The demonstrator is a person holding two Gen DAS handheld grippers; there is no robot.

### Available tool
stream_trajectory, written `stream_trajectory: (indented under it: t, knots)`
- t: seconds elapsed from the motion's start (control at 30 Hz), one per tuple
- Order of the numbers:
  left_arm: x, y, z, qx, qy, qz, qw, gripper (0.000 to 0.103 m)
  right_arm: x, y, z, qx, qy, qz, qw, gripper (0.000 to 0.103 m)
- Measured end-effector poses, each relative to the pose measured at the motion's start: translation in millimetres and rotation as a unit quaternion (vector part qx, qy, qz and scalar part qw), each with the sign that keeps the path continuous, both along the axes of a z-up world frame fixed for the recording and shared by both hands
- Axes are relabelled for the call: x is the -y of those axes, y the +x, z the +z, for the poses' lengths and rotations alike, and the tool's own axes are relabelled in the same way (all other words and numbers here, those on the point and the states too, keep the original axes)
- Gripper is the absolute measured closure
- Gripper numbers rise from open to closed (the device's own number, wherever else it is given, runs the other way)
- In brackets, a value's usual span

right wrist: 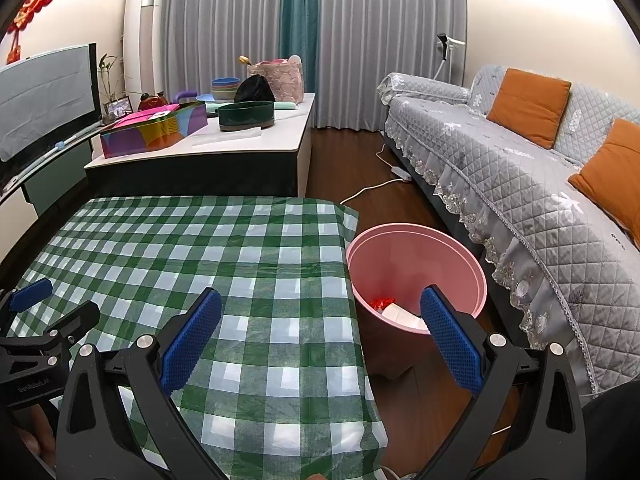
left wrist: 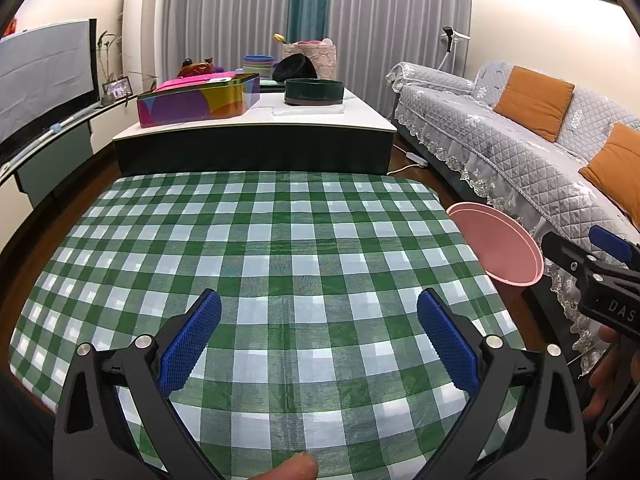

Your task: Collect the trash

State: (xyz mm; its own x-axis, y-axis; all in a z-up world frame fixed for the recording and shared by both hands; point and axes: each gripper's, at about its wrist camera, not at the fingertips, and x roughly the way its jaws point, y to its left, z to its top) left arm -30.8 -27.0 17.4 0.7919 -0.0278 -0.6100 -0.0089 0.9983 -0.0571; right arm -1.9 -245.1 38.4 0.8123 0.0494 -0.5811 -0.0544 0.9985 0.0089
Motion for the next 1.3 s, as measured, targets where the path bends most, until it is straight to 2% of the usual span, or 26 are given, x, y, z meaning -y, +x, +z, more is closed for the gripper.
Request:
stream_trajectory:
  t: [0.83, 1.3]
  knots:
    - [1.6, -2.2, 0.3, 0.003, 0.001, -0.003, 1.0000, 0.008, -0.4, -0.5, -1.7, -0.001, 0.000, 0.000, 1.000, 0.005]
    - [5.2, -4.0, 4.4, 0.017, 0.007, -0.009, 0.9998, 0.008, -0.2, -0.5, -1.7, -0.001, 0.000, 0.001, 1.000, 0.005]
